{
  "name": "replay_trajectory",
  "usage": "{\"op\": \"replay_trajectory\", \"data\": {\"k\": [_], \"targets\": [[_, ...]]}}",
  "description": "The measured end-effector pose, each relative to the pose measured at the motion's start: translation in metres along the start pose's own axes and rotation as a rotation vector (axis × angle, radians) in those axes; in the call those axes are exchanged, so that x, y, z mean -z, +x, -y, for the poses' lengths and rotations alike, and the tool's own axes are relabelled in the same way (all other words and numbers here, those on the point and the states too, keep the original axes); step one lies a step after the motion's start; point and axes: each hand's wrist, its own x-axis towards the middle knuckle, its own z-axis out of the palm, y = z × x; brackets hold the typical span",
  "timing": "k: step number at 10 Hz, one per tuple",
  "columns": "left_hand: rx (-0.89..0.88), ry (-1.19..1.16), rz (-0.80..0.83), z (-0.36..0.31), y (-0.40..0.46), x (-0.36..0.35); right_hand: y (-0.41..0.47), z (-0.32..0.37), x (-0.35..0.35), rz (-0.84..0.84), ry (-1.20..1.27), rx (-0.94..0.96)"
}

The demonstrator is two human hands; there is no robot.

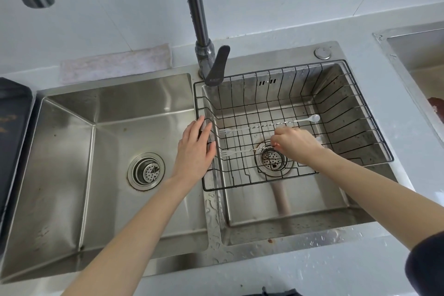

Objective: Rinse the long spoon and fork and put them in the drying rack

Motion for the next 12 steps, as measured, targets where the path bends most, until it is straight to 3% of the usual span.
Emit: {"op": "replay_trajectory", "data": {"k": [8, 12], "targets": [[0.009, -0.001, -0.001, 0.000, 0.000, 0.000, -0.005, 0.010, 0.007, 0.004, 0.028, -0.033], [0.003, 0.064, 0.075, -0.002, -0.002, 0.020, -0.001, 0.023, 0.034, -0.048, 0.029, 0.022]]}}
